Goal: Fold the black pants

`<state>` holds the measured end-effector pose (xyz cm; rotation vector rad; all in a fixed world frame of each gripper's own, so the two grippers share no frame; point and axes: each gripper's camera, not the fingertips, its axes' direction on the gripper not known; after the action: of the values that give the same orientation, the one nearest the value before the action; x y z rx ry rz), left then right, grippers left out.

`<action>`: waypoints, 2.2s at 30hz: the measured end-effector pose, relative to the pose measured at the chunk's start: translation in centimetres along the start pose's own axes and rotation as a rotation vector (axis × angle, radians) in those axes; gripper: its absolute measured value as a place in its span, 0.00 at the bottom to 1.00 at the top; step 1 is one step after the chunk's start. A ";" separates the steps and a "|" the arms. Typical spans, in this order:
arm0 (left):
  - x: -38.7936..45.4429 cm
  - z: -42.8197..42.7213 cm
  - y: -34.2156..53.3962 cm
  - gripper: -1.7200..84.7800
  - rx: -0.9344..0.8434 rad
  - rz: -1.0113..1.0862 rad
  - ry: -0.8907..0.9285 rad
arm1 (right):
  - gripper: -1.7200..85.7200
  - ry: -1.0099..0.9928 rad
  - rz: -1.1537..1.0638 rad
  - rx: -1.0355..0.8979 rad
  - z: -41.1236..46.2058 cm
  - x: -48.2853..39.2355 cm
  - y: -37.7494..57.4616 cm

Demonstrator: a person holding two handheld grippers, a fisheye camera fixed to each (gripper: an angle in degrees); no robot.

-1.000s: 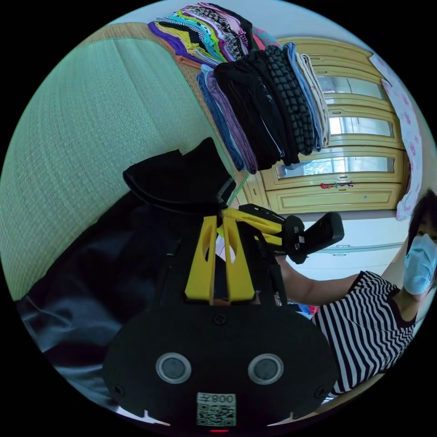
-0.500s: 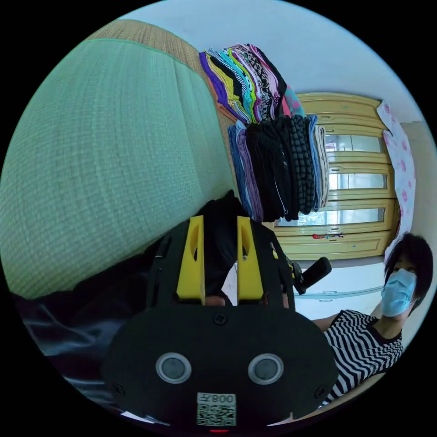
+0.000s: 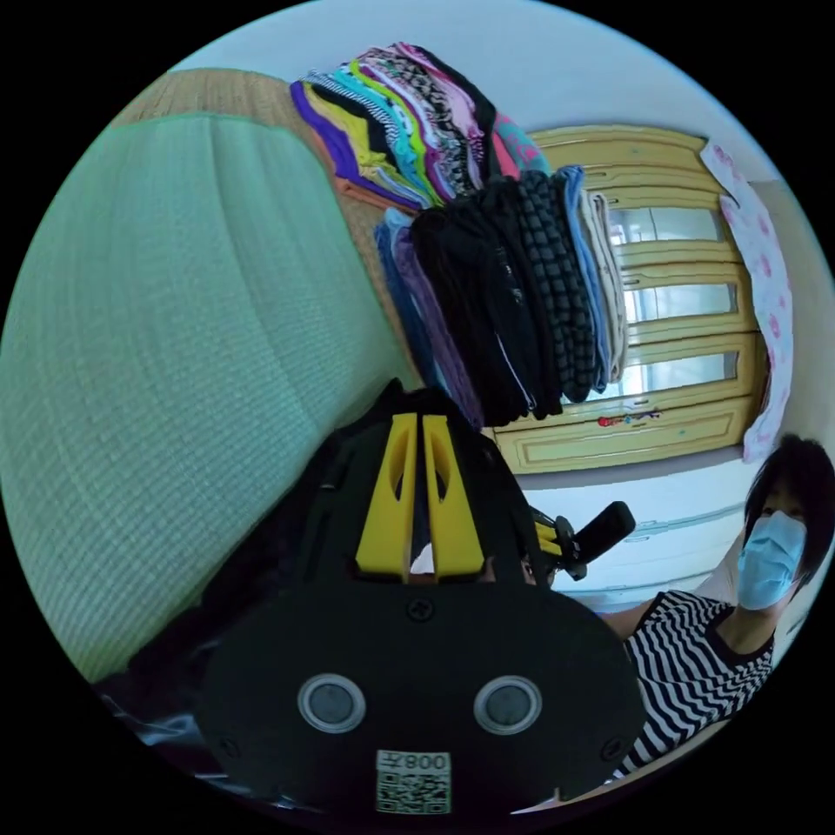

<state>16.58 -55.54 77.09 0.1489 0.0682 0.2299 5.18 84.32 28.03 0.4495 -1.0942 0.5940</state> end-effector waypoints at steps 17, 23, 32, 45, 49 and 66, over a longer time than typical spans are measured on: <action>3.3 9.3 -4.8 0.03 -0.317 0.167 -0.288 | 0.04 -0.274 0.640 0.066 2.9 23.7 11.9; 2.2 9.2 -4.1 0.05 -0.344 0.184 -0.357 | 0.04 -0.315 0.739 0.048 5.8 27.6 13.6; 0.2 3.8 -1.2 0.09 -0.220 0.191 -0.272 | 0.04 -0.420 0.842 0.129 8.5 29.9 15.6; -6.4 -13.8 13.9 0.09 -0.061 0.108 -0.327 | 0.02 -0.334 0.804 0.178 10.2 26.3 12.7; -10.3 -21.9 22.1 0.10 -0.032 -0.058 -0.448 | 0.02 -0.378 0.635 0.092 13.7 21.5 7.9; -24.0 -41.9 40.0 0.12 0.154 -0.290 -0.540 | 0.10 -0.521 -0.193 -0.488 45.1 -17.0 -15.5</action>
<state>-19.14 -16.73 43.15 0.3468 -0.4280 -0.1109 -21.35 41.21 29.55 0.2796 -1.6164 0.0196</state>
